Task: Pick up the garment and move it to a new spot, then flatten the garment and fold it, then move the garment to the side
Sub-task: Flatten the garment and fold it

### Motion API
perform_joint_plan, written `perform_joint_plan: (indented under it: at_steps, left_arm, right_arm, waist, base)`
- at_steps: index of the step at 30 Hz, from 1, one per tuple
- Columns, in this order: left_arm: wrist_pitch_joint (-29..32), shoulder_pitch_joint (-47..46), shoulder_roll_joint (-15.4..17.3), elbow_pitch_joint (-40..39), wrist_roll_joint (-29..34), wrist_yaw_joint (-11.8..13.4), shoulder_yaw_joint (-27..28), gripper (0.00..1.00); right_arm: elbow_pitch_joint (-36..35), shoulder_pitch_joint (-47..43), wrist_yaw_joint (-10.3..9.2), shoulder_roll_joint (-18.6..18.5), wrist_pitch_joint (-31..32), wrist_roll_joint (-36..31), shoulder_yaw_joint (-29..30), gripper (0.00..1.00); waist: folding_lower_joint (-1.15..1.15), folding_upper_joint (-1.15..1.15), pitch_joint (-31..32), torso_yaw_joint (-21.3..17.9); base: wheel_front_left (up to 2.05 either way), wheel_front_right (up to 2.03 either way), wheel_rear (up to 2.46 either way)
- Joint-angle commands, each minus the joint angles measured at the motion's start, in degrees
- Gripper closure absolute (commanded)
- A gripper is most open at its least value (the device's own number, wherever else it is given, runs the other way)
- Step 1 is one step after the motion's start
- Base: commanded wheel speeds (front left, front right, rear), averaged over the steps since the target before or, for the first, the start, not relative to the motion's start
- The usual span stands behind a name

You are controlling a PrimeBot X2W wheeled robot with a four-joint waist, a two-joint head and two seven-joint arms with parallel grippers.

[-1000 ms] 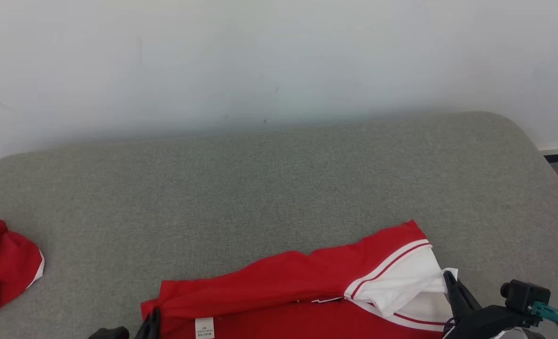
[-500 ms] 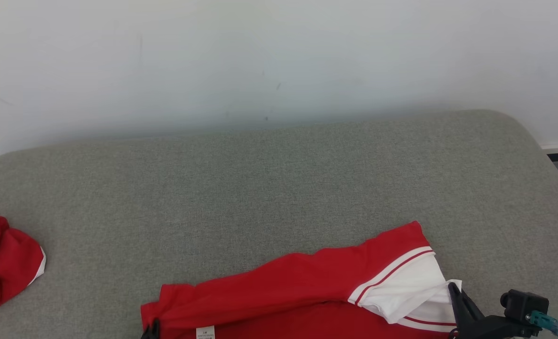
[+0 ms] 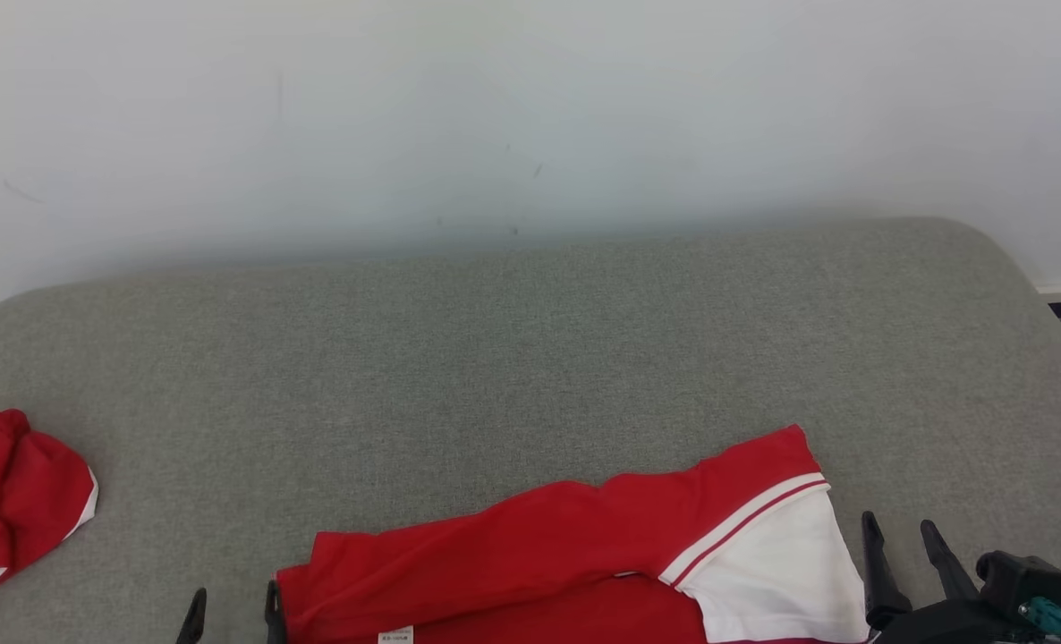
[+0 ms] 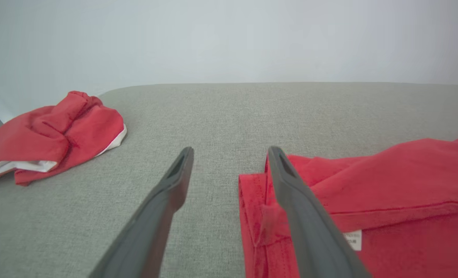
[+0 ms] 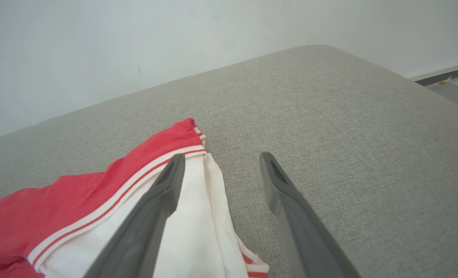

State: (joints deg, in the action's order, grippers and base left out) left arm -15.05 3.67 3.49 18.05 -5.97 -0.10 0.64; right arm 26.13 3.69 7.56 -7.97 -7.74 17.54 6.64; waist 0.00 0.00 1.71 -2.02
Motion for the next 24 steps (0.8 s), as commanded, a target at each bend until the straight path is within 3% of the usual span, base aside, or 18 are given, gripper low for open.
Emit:
perform_joint_plan:
  at_steps: [1, 11, 24]
  left_arm:
    - [-0.2, 1.1, -0.2, -1.4, 0.9, 0.4, 0.4, 0.0]
    - [-0.2, 2.1, -0.5, -5.3, 3.3, 0.8, -0.1, 0.0]
    - [-0.2, 1.5, -0.6, -3.8, 2.6, 0.4, -0.8, 0.0]
  right_arm:
    - [-0.3, 0.6, -0.16, 0.5, -0.6, -0.9, 0.2, 0.0]
    - [3.4, 4.5, -0.16, 0.3, 0.3, -6.8, -0.6, 0.0]
    - [12.9, 8.7, -0.16, -1.5, 10.4, -7.8, -1.1, 0.0]
  waist:
    - [0.0, 0.0, 0.1, 0.2]
    - [0.0, 0.0, -0.9, 2.2]
    - [0.0, 0.0, -1.6, 4.4]
  base:
    - [0.0, 0.0, 0.0]
    - [0.0, 0.0, 0.0]
    - [0.0, 0.0, 0.0]
